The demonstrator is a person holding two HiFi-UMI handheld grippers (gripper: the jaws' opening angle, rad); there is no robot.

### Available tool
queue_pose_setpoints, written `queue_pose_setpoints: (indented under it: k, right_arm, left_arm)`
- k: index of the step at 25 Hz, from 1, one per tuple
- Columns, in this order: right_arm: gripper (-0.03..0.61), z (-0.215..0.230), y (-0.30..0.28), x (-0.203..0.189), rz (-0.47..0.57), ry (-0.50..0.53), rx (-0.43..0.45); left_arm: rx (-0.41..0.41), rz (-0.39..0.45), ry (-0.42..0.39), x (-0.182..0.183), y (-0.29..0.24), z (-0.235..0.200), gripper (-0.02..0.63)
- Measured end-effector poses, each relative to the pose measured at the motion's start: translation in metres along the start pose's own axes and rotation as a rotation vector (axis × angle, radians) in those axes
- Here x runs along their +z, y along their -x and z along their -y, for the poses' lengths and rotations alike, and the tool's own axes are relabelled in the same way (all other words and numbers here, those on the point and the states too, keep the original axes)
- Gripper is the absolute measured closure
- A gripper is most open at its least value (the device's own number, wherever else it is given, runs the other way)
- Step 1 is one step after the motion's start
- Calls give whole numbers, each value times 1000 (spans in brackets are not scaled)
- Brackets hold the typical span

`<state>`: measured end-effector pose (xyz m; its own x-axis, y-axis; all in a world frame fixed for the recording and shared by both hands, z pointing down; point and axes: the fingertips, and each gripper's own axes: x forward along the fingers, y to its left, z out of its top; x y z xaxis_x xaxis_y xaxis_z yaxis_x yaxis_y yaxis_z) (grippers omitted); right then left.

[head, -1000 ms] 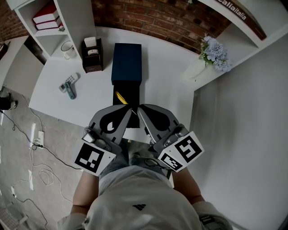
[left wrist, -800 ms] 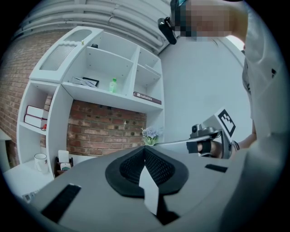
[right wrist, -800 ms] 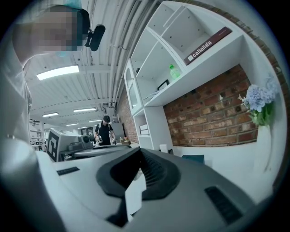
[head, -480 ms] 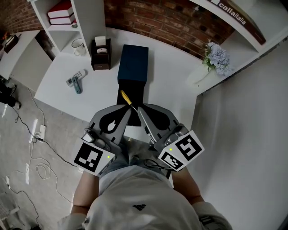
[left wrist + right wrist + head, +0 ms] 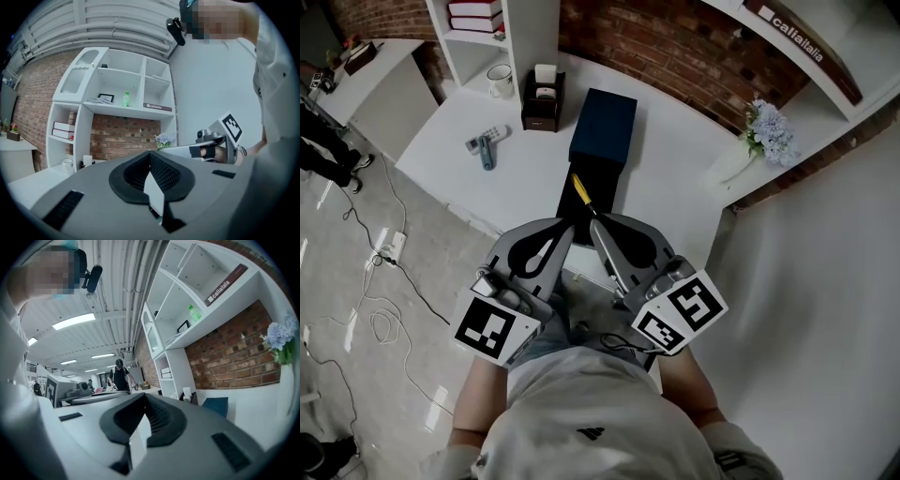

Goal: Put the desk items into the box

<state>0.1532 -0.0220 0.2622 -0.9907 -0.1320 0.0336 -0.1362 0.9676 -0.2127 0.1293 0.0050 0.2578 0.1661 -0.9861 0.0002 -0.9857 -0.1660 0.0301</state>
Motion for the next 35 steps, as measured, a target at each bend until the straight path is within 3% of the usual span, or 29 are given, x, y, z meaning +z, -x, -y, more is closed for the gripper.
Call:
queue_pose_setpoints:
  k: [13, 22, 35]
  right_arm:
    - [569, -38, -30, -1, -13, -10, 64]
    - [569, -80, -109, -10, -37, -17, 99]
    - [569, -115, -209, -18, -50, -12, 75]
  left_arm:
    - [73, 13, -12, 12, 43, -25, 603]
    - [117, 7, -1, 12, 90, -100, 603]
    - [93, 13, 18, 16, 130, -198, 603]
